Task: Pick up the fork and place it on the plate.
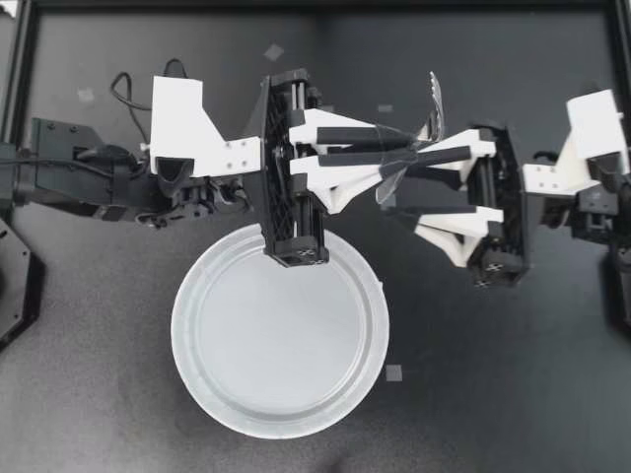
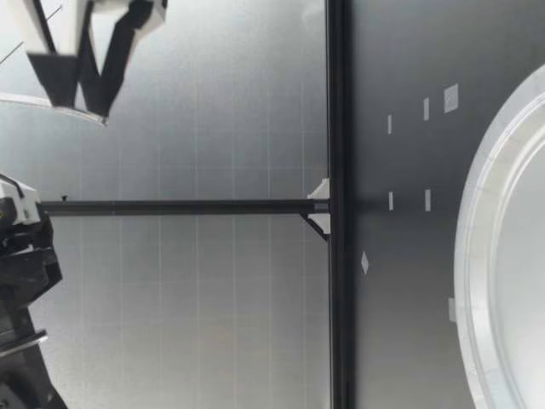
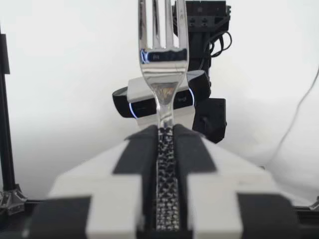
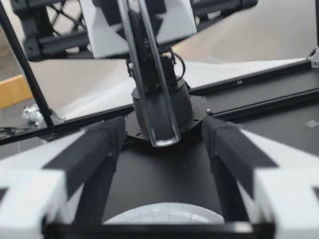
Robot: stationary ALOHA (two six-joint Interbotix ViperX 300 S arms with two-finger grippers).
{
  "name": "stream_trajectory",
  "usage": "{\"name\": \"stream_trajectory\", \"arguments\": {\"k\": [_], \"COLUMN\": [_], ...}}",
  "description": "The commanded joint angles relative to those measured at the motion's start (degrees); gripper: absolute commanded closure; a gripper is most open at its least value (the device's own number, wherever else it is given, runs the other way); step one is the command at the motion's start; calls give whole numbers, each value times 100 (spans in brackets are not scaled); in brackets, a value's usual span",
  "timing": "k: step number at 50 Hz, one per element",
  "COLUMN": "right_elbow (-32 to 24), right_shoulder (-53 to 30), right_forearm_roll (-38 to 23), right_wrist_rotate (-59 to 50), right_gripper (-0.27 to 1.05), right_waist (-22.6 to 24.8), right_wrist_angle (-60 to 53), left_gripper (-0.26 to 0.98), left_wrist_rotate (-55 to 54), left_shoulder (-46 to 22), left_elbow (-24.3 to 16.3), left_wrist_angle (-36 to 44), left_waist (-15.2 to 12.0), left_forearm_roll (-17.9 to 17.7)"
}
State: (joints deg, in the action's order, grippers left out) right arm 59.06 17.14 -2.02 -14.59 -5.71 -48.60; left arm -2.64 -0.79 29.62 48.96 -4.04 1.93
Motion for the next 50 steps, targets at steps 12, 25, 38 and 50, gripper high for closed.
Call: {"name": "stream_trajectory", "arguments": {"k": [12, 25, 38, 50], "right_elbow": [-211, -211, -211, -211], "right_shoulder": [-141, -149, -149, -123], "right_forearm_roll": [-18, -9, -18, -26], "right_wrist_rotate": [35, 158, 167, 167], "right_gripper": [12, 48, 95, 95], "right_waist": [-9, -9, -9, -9], "right_wrist_angle": [-255, -237, -255, -246], "left_gripper": [70, 70, 70, 69], "left_wrist_rotate": [-35, -35, -44, -53], "left_shoulder": [79, 79, 79, 105], "left_elbow": [-123, -105, -62, -70], "left_wrist_angle": [149, 158, 167, -105], "left_waist": [9, 9, 9, 9], "left_forearm_roll": [18, 18, 18, 18]}}
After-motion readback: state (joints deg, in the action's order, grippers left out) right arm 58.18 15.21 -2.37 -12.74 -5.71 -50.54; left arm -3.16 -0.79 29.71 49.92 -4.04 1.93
